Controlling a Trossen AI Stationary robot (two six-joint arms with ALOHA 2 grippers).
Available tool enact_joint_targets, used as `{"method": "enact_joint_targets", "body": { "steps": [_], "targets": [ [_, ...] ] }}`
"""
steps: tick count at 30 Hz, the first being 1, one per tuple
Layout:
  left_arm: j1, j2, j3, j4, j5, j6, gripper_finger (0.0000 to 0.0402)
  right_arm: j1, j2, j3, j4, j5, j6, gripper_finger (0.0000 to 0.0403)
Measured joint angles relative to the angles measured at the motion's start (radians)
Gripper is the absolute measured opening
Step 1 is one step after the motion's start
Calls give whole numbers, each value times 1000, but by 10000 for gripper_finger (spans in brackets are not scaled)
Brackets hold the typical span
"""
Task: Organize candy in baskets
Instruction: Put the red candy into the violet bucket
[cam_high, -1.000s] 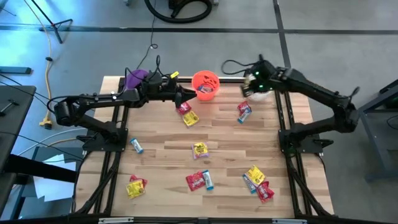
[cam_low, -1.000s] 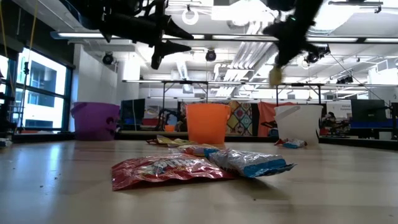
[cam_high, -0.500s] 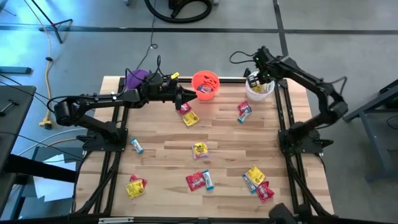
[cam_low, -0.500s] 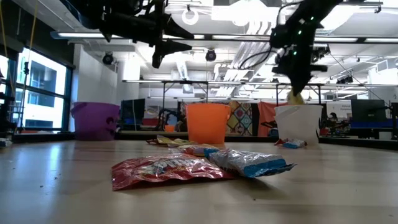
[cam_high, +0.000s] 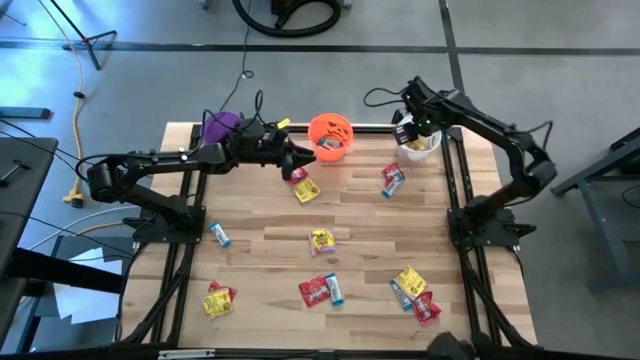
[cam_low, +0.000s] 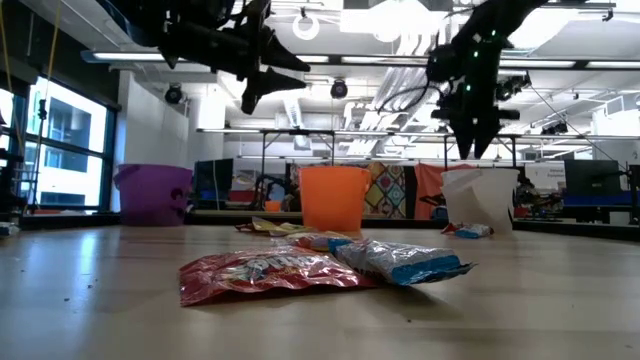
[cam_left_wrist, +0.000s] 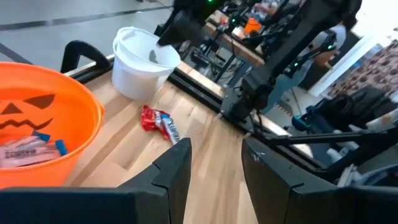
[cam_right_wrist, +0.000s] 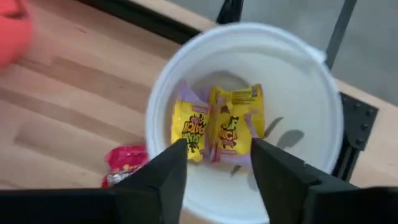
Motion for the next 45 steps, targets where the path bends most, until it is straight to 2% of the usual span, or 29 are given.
{"method": "enact_joint_targets", "body": {
  "steps": [4,7,12,16,19,24,27,32,38,42,45],
  "targets": [
    [-10,0,0,-6,-51,50,119,64,-93,37,-31,-13,47,197],
    [-18,0,0,-3,-60,91,99,168,-167,31,-31,-37,112,199],
    [-41,-1,-51,88,-114,119,58,367,-210,-114,58,-39,206,199],
    [-51,0,-128,230,-136,86,23,443,-211,-249,223,-69,285,199],
    [-57,-1,-171,269,-137,58,4,454,-195,-324,278,-66,324,199],
    [-59,-8,-198,282,-136,27,3,448,-117,-391,298,-45,320,199],
    [-64,-16,-198,286,-132,27,1,443,-53,-399,358,-27,300,199],
    [-71,-30,-198,278,-131,18,0,405,53,-393,363,51,314,199],
    [-72,-34,-198,277,-103,0,0,362,152,-391,433,21,287,198],
    [-79,-34,-198,277,-100,-1,0,361,177,-391,446,14,280,174],
    [-86,-34,-198,277,-99,-1,0,361,180,-391,452,13,278,131]
  ]
}}
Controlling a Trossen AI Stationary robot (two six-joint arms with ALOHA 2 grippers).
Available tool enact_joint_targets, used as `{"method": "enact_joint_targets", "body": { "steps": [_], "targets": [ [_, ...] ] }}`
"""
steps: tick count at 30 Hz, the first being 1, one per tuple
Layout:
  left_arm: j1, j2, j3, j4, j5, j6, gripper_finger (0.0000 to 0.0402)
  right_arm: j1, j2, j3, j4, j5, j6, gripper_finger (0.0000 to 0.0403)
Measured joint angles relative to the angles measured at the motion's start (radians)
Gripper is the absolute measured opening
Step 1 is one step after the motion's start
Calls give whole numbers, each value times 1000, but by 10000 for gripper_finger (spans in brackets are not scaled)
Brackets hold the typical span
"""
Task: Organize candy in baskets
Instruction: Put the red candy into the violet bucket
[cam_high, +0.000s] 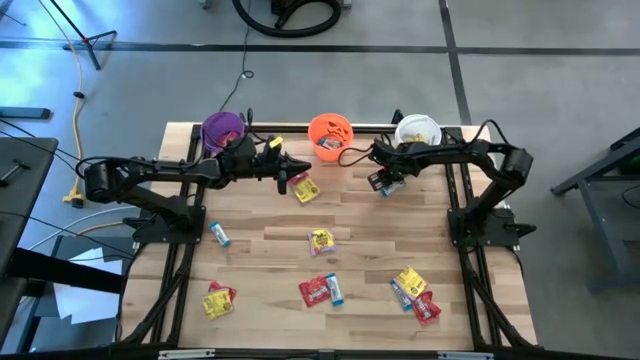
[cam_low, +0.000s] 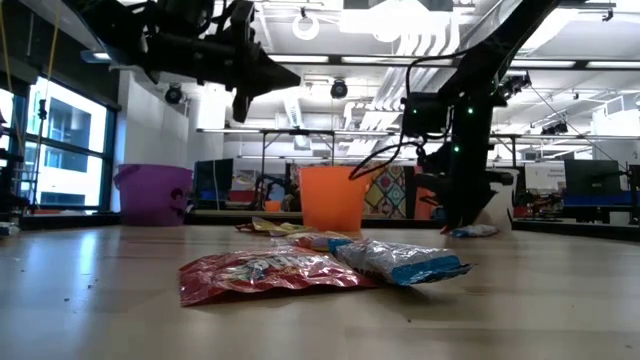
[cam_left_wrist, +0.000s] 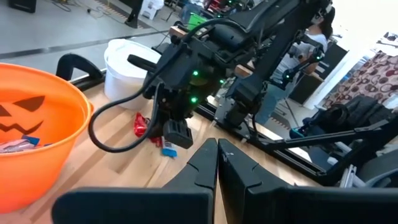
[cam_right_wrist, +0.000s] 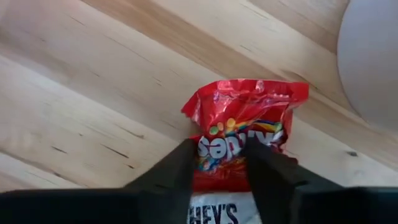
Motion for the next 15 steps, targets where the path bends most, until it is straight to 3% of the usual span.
{"method": "enact_joint_targets", "body": {
  "steps": [7,12,15],
  "targets": [
    [-4,0,0,0,-9,0,0,11,-29,-1,14,-25,-17,11],
    [-4,-5,0,4,-1,0,1,36,-126,-1,45,-129,5,18],
    [-4,-5,0,5,17,-39,11,68,-207,-2,154,-200,6,14]
  ]
}}
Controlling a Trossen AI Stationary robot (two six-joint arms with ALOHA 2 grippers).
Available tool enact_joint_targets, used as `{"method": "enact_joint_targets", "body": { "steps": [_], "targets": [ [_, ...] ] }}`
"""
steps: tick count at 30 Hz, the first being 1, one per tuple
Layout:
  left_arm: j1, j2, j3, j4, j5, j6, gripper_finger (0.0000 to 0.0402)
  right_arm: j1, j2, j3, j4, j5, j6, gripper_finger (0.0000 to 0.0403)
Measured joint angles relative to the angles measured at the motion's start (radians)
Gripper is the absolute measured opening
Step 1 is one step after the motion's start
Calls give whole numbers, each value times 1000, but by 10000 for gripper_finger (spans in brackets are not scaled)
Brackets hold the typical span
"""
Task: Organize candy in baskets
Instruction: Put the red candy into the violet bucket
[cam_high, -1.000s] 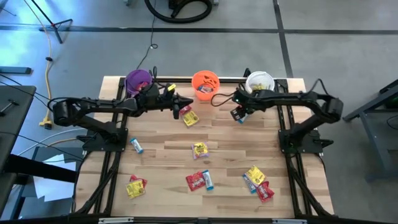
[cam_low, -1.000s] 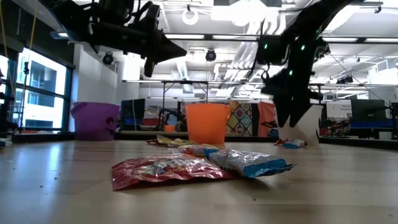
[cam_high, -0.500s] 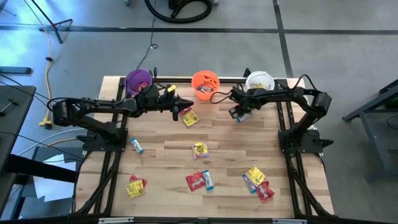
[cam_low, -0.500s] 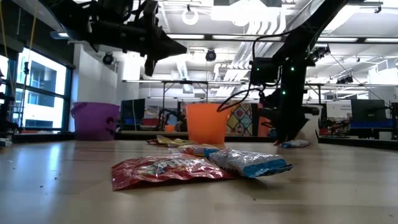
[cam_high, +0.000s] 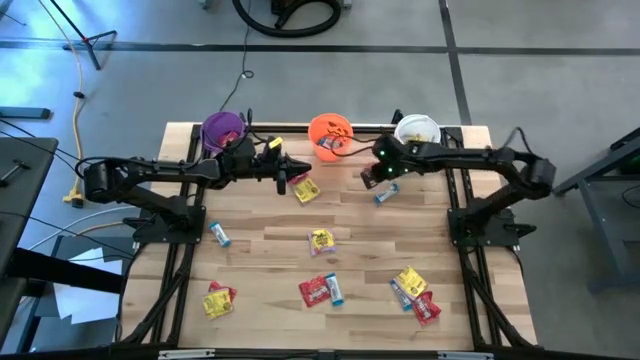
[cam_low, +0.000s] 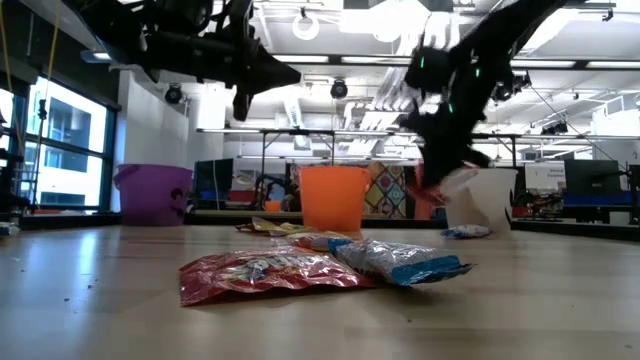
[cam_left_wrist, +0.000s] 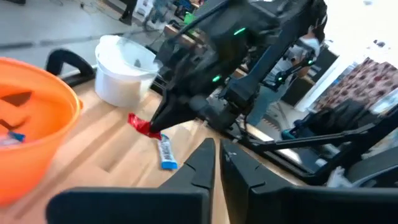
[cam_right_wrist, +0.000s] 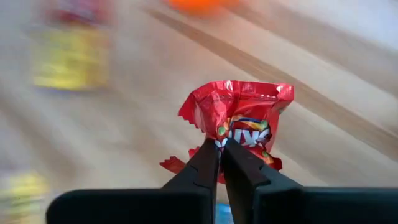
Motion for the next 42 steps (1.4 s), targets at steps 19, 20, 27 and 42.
{"method": "enact_joint_targets", "body": {
  "steps": [19,20,27,42],
  "targets": [
    [-33,0,142,-174,-27,-1,180,173,-108,1,553,-123,38,2],
    [-30,0,153,-203,-27,-12,183,176,-108,1,555,-113,31,2],
    [-31,38,219,-260,4,-137,186,207,-108,1,611,-23,-38,2],
    [-20,185,349,-261,36,-291,186,256,-108,1,627,72,-111,2]
  ]
}}
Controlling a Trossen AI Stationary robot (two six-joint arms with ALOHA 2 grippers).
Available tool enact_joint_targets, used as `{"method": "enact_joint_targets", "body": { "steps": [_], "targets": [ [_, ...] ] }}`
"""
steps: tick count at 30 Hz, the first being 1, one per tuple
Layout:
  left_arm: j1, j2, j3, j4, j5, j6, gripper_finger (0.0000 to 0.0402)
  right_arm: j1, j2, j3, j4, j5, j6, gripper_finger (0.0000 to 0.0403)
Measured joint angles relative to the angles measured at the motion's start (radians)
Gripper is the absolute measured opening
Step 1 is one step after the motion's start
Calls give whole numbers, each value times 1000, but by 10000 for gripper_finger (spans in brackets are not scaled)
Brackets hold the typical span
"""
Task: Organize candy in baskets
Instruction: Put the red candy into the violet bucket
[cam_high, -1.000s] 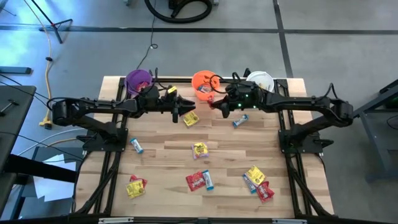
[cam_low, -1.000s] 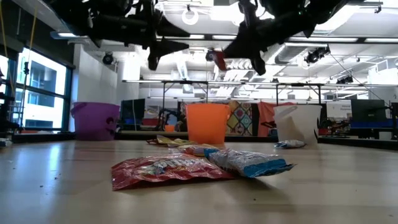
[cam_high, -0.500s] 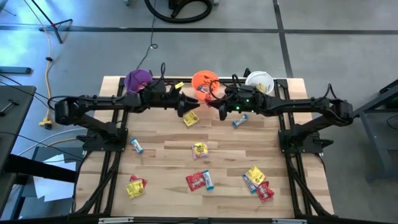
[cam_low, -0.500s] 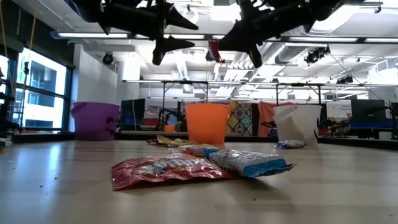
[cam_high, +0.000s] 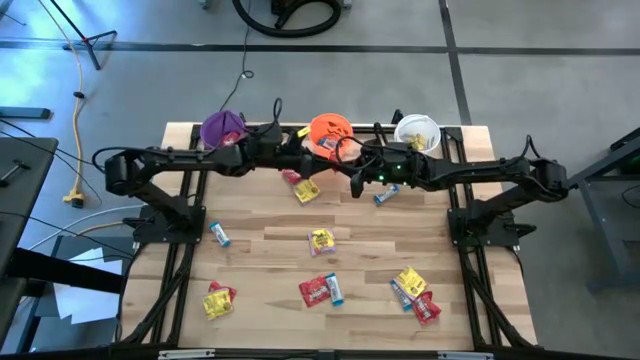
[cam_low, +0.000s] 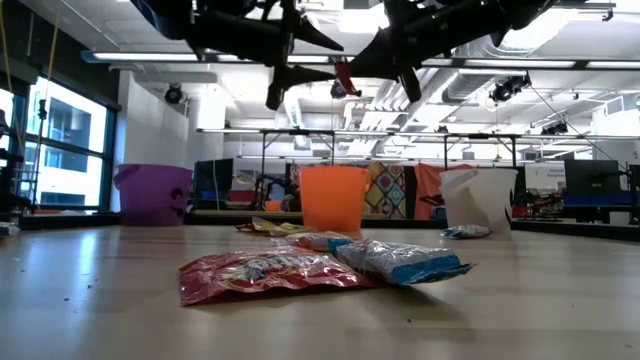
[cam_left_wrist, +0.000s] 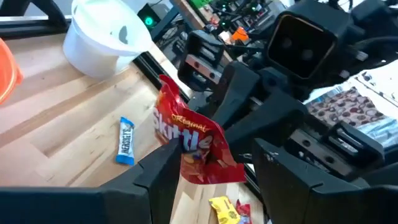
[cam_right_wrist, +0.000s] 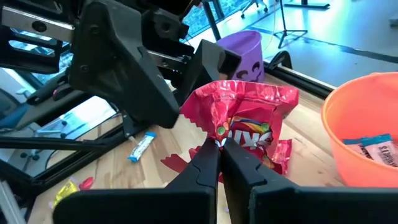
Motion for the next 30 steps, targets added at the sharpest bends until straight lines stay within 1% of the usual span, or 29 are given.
{"method": "enact_joint_targets", "body": {
  "steps": [4,8,12,17,19,20,26,30],
  "targets": [
    [12,17,9,3,0,-25,185,8,0,0,1,19,-18,2],
    [28,25,9,2,-2,-36,161,9,0,0,1,19,-17,2],
    [34,25,9,4,-4,-34,114,8,0,0,0,9,-17,2],
    [36,25,9,1,-4,20,42,7,0,0,-7,-16,-17,9],
    [39,25,9,-7,-5,26,15,7,0,0,-7,-17,-17,18],
    [43,25,9,-14,-6,29,8,7,0,0,-10,-18,-16,24],
    [57,25,9,-42,-51,55,1,8,0,0,-24,-34,-5,78],
    [74,25,9,-44,-54,81,1,8,0,0,-43,-33,12,117]
  ]
}}
